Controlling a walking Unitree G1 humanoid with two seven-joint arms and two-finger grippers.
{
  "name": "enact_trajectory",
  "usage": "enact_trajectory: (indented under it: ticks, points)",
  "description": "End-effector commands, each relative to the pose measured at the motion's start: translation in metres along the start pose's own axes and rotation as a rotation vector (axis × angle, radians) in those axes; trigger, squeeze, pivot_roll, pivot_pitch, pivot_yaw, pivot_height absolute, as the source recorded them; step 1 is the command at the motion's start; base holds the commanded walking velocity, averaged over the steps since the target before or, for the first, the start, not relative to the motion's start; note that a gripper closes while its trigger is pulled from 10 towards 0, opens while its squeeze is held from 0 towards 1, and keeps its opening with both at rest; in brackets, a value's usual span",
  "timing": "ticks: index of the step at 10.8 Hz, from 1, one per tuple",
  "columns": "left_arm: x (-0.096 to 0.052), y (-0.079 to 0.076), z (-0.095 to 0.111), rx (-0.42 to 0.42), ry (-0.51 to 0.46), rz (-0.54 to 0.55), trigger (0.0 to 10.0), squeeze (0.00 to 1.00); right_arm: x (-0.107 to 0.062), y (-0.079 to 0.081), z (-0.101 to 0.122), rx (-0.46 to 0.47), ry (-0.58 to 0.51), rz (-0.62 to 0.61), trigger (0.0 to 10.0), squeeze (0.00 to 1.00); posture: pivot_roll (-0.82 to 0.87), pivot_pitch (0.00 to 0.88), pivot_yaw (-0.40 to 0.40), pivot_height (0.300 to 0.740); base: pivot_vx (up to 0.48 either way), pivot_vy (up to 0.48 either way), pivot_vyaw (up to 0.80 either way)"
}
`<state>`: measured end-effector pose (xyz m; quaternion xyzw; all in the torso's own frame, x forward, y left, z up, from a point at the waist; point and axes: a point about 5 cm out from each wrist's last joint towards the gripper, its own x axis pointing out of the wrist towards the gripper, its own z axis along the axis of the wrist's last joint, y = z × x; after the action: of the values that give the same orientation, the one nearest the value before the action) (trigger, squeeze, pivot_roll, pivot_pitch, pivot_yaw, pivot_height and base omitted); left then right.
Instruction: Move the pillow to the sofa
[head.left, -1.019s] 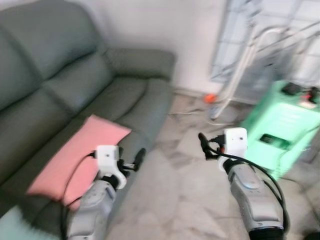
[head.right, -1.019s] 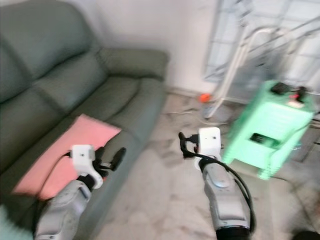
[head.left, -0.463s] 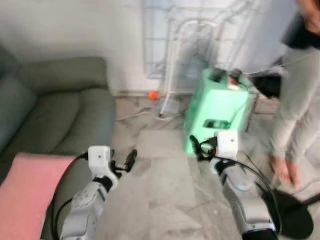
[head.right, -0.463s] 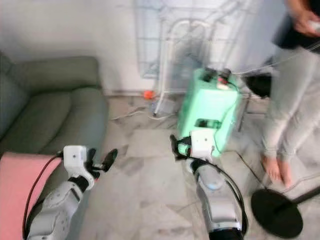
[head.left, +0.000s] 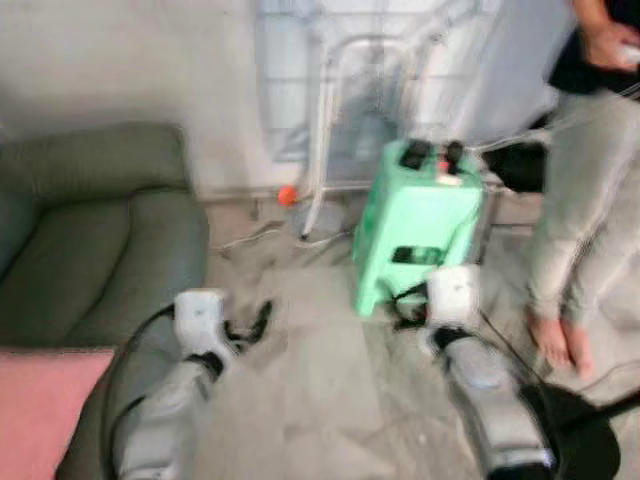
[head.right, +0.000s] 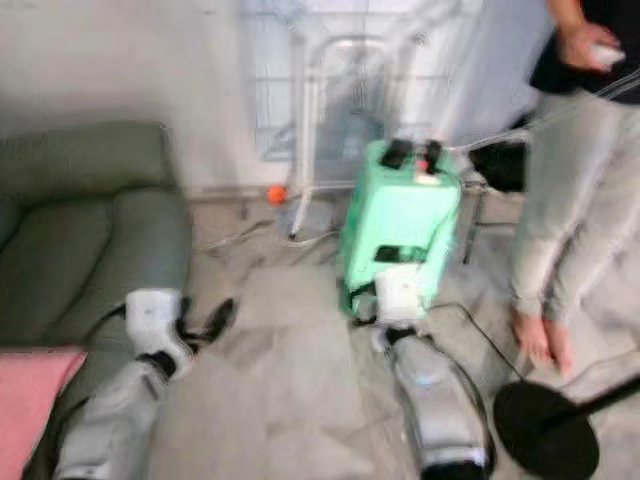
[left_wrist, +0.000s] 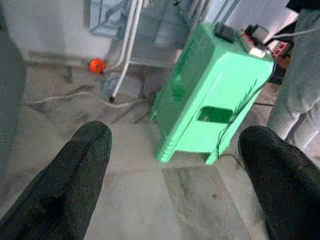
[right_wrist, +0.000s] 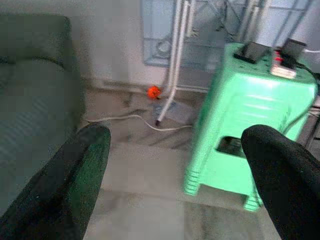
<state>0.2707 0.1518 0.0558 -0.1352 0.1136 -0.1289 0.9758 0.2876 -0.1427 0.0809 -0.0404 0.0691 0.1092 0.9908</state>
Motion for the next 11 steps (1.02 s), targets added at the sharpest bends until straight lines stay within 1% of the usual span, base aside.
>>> enact_trajectory:
  ticks: [1,2,3,5,7,11]
  points:
    - [0.004,-0.009,-0.002,-0.003,0.001,-0.025,10.0,0.00,-0.004,-0.009,-0.008,-0.018,0.028,-0.020,10.0,0.00,-0.20,0.061,0.001,0.740,0.461,0.000,0.00]
    - [0.007,-0.006,-0.004,-0.004,0.010,-0.006,10.0,0.00,-0.006,-0.008,-0.016,-0.039,0.044,-0.005,10.0,0.00,-0.20,0.060,0.003,0.740,0.458,0.000,0.00]
    - [0.007,-0.004,-0.005,-0.007,0.012,-0.001,10.0,0.00,-0.007,-0.007,-0.017,-0.046,0.045,0.000,10.0,0.00,-0.20,0.060,0.004,0.740,0.458,0.000,0.00]
    - [0.007,-0.003,-0.005,-0.005,0.014,0.000,10.0,0.00,-0.006,-0.007,-0.017,-0.060,0.039,0.005,10.0,0.00,-0.20,0.059,0.007,0.740,0.458,0.000,0.70]
    - [0.008,-0.002,-0.006,-0.001,0.014,-0.002,10.0,0.00,-0.005,-0.007,-0.018,-0.054,0.035,0.003,10.0,0.00,-0.20,0.059,0.009,0.740,0.458,0.000,0.69]
    - [0.007,0.001,-0.008,0.006,0.023,-0.004,10.0,0.00,-0.004,-0.008,-0.022,-0.055,0.044,-0.004,10.0,0.00,-0.20,0.055,0.010,0.740,0.458,0.000,0.00]
